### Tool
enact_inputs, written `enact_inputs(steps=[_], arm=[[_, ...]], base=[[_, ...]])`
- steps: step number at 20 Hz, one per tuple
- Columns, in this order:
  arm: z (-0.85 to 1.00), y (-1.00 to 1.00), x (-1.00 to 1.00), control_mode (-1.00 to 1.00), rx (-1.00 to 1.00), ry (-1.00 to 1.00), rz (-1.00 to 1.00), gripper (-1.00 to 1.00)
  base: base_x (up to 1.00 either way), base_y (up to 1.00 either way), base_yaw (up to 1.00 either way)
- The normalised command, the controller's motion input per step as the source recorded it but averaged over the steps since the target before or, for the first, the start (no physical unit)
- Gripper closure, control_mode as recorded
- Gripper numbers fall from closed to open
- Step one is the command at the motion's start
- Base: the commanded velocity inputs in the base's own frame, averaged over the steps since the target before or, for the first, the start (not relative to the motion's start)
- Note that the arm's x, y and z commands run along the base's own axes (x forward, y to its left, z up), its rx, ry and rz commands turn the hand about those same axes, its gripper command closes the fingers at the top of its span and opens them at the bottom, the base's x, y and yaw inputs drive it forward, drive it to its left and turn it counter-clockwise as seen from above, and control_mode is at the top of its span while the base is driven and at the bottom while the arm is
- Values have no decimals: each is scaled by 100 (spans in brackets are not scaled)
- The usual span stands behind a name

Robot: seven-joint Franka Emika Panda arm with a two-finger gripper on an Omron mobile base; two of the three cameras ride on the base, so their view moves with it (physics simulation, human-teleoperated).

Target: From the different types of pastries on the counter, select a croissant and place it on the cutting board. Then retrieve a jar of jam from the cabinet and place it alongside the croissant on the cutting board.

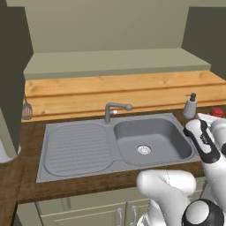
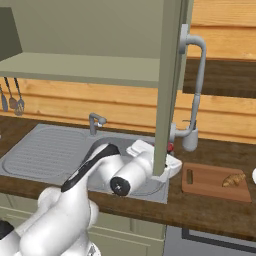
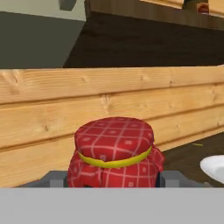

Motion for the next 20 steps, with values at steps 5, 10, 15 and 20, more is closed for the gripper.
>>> enact_inputs(steps=[5,10,15,20], arm=[[-41,-59,42,-100,0,0,-6,100],[-51,-77,1,-100,0,0,-16,100],[-6,-23,2,-100,0,0,-7,100],[-17,-35,0,-100,0,10,-2,100]], base=[[0,0,0],[0,0,0],[0,0,0],[0,0,0]])
